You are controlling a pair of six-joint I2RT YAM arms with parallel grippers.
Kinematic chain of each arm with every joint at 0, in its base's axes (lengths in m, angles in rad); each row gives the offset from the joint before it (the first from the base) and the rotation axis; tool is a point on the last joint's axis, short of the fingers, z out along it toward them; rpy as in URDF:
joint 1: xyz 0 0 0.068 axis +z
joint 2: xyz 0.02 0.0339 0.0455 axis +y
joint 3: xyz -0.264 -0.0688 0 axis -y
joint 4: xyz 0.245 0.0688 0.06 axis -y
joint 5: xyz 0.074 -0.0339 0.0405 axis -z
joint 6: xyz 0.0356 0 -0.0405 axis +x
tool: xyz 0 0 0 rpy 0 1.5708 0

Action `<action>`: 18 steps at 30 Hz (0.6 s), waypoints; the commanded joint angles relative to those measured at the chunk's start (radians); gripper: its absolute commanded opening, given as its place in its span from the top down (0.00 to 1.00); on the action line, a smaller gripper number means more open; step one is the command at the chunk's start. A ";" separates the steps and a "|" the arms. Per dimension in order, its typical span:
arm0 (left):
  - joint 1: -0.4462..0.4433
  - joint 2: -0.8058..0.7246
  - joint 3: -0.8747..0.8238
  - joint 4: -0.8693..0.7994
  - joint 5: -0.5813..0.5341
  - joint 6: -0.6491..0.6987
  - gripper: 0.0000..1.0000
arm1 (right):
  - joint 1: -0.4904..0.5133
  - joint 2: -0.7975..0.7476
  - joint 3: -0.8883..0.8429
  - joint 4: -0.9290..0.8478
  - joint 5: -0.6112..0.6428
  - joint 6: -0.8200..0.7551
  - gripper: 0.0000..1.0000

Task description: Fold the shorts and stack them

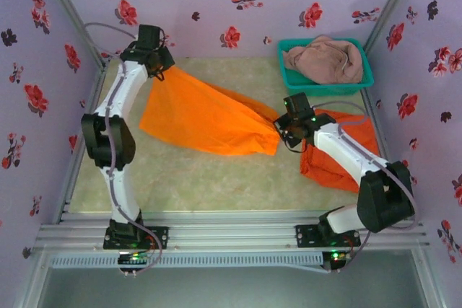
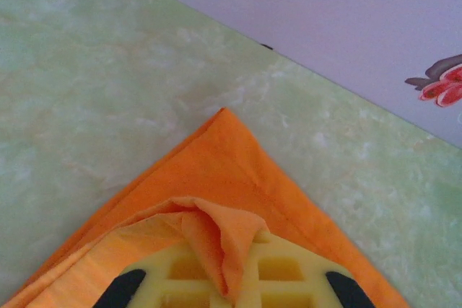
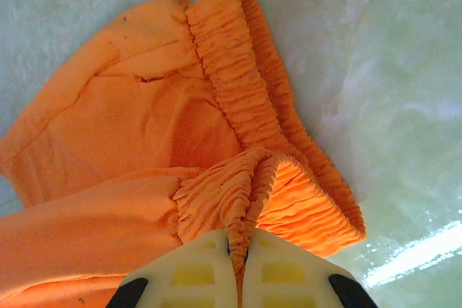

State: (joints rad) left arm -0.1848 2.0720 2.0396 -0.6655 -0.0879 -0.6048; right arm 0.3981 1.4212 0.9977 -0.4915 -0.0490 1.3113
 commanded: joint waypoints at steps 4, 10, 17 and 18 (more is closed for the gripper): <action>0.003 0.171 0.217 0.046 -0.034 0.014 1.00 | -0.047 0.118 0.070 -0.060 0.033 -0.014 0.99; -0.020 0.328 0.374 0.054 -0.028 0.020 1.00 | -0.082 0.225 0.147 -0.064 0.024 -0.047 0.92; 0.000 0.377 0.488 0.001 0.021 0.021 0.38 | -0.130 0.256 0.263 -0.075 -0.041 -0.141 0.23; 0.005 0.351 0.479 -0.010 0.024 0.023 0.29 | -0.130 0.243 0.276 -0.087 -0.040 -0.159 0.16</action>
State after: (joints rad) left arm -0.2031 2.4744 2.4622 -0.6624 -0.0731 -0.5934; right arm 0.2741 1.6894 1.2079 -0.5251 -0.0761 1.2186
